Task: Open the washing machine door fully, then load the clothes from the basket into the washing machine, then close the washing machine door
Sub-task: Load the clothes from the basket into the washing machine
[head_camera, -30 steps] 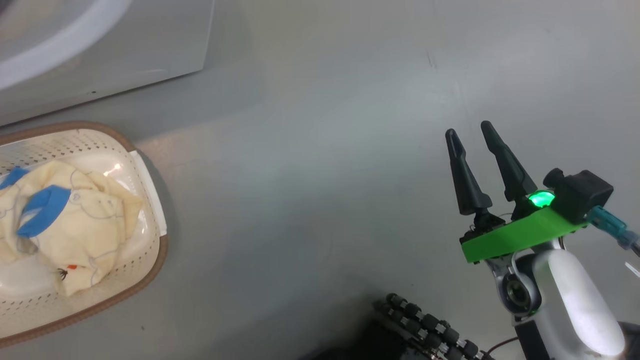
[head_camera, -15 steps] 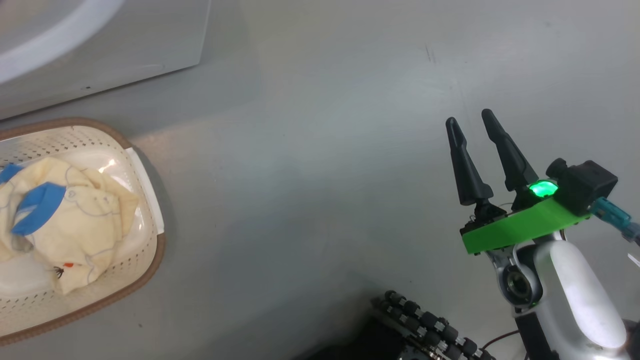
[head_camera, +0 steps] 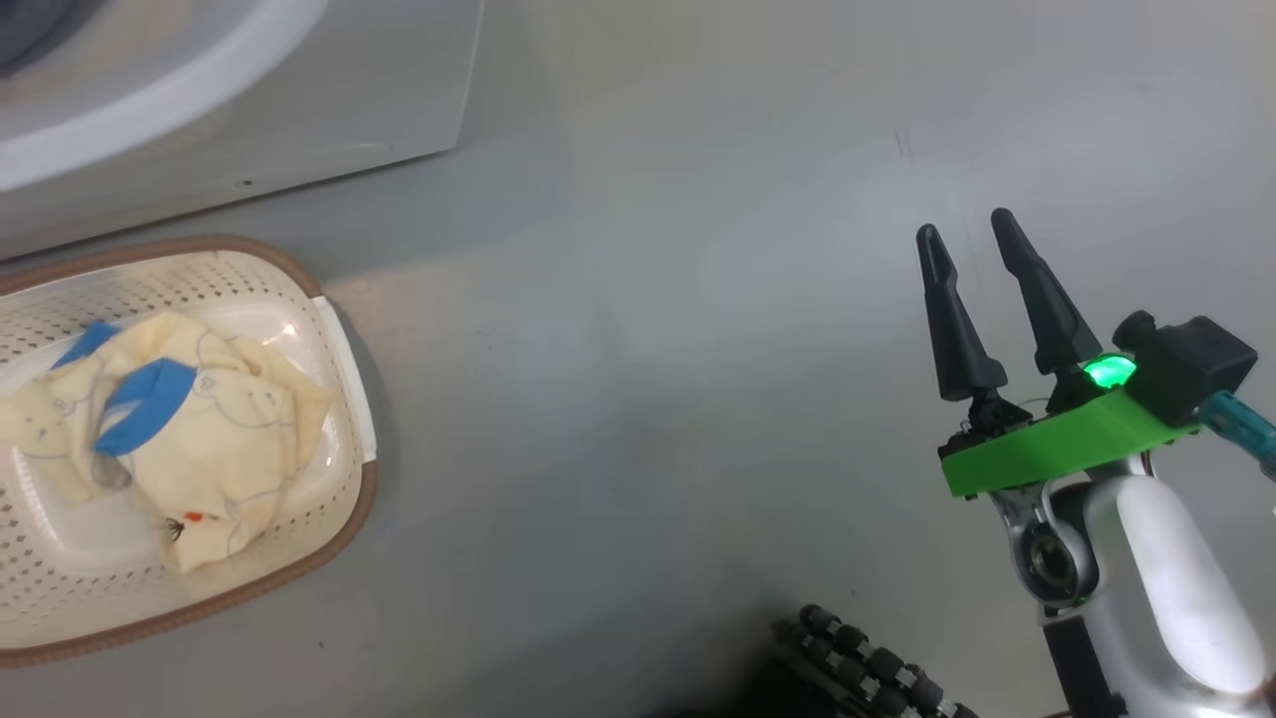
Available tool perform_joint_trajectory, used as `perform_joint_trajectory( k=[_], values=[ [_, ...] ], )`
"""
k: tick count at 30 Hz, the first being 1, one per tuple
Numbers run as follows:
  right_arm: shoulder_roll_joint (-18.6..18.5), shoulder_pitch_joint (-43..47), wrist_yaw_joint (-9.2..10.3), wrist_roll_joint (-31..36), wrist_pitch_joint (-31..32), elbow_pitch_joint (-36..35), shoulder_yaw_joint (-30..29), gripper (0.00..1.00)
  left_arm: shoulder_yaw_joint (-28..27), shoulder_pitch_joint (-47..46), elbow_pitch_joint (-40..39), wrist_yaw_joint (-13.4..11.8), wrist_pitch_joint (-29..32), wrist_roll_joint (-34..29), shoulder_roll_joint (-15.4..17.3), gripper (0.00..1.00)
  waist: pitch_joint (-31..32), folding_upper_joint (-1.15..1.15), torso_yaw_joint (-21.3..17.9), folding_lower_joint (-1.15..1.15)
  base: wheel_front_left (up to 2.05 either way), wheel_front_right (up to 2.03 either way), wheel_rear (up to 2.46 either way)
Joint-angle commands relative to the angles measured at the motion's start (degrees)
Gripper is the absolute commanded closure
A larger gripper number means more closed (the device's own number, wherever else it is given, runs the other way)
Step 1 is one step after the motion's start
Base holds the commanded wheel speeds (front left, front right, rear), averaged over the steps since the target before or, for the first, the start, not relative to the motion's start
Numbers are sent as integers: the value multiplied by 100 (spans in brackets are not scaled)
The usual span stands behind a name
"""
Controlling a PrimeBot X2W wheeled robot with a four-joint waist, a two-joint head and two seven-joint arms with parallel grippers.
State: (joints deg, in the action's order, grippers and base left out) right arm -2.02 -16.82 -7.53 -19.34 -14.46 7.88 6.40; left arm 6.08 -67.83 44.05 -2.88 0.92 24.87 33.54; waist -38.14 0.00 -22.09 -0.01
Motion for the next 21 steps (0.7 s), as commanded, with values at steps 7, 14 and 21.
perform_joint_trajectory(
  k=[7,14,21],
  values=[
    [-86,140,4,251,-42,-178,-125,0,-161,1099,-670,-248,-680,139,-132,0,520,0,385,1,0,0,0],
    [-86,331,4,468,133,-305,-345,0,-54,2237,-1537,-493,-1215,112,-567,0,958,0,714,1,0,0,0],
    [-86,570,4,697,387,-592,-619,0,152,3329,-2479,-795,-1372,67,-1032,0,1362,0,1062,1,0,0,0]
  ],
)
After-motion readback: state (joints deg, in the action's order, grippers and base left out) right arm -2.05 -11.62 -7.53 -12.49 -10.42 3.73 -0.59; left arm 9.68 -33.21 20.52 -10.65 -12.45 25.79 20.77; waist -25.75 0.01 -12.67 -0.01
